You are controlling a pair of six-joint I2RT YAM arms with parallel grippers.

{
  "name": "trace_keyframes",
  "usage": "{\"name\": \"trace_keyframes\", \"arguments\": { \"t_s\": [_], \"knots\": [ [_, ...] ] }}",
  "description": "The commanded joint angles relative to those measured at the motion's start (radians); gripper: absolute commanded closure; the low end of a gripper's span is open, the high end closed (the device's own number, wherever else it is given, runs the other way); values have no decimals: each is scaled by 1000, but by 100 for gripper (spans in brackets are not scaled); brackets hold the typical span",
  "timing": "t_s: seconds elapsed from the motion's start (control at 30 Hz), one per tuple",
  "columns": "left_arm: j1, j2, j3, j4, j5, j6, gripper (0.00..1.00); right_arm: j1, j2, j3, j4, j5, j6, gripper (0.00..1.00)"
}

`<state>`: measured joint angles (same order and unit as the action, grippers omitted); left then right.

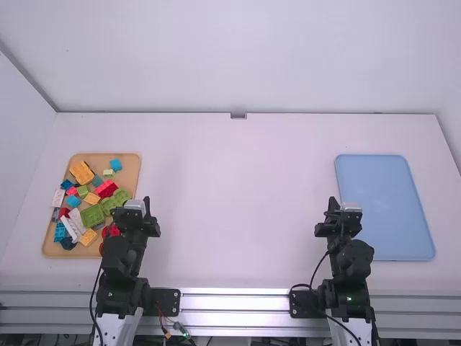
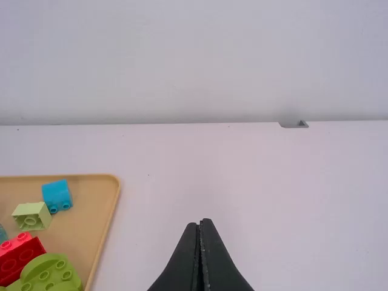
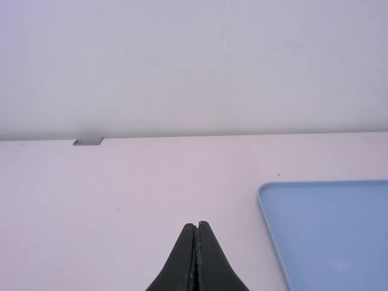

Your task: Assemble lego blocks to make yellow taxi

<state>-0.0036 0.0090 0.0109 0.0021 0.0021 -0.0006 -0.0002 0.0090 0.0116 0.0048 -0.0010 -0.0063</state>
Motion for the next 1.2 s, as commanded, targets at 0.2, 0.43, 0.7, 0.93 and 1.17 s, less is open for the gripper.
{"name": "trace_keyframes", "arguments": {
  "t_s": [0.2,0.43,0.7,0.93,1.17],
  "knots": [
    [-1,10,8,0,-3,0,98,0,11,8,3,-3,1,98],
    [-2,55,48,-10,-12,5,93,-1,67,46,9,-9,1,93],
    [-6,151,129,-26,-30,17,83,0,201,148,-8,-19,2,83],
    [-10,255,209,-28,-83,28,72,0,340,242,-2,-31,4,72],
    [-15,399,314,-30,-169,-8,58,0,508,362,-4,-91,2,58]
  ]
}}
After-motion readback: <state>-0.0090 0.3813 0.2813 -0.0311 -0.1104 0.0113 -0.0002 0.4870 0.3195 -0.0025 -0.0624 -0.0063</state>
